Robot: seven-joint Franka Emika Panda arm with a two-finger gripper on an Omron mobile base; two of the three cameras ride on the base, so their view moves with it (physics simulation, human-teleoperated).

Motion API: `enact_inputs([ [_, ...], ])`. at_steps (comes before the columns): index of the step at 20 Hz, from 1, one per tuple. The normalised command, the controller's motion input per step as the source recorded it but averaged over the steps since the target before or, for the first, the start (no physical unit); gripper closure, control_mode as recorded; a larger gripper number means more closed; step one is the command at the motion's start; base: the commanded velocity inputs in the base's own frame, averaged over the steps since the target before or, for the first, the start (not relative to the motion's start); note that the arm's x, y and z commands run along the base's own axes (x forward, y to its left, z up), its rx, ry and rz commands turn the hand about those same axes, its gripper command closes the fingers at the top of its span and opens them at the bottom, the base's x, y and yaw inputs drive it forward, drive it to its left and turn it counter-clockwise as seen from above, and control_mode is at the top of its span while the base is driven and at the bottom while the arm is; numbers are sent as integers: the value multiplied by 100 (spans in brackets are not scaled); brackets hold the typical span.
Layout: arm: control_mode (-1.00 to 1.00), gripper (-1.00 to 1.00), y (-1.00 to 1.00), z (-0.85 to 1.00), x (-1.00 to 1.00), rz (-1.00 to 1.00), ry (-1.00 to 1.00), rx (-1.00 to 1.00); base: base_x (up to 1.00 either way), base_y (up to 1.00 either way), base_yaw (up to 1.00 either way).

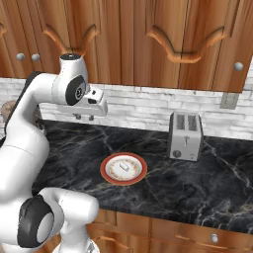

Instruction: Pick up the marshmallow and place it in the cup of hot chocolate on the dining counter.

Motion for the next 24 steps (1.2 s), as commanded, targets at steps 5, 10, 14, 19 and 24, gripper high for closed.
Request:
enact_inputs([
  [5, -100, -100, -7, -20, -70, 0, -3, 0, 0, 0, 0],
  [10, -100, -100, -23, -50, -81, 0, 2, -1, 0, 0, 0],
  [14, -100, -100, -38, -64, -33, 1, 2, -6, 0, 0, 0],
  [19, -100, -100, -40, -51, -1, 4, 3, -3, 0, 0, 0],
  [24, -100, -100, -33, -30, 24, 11, 6, 0, 0, 0, 0],
])
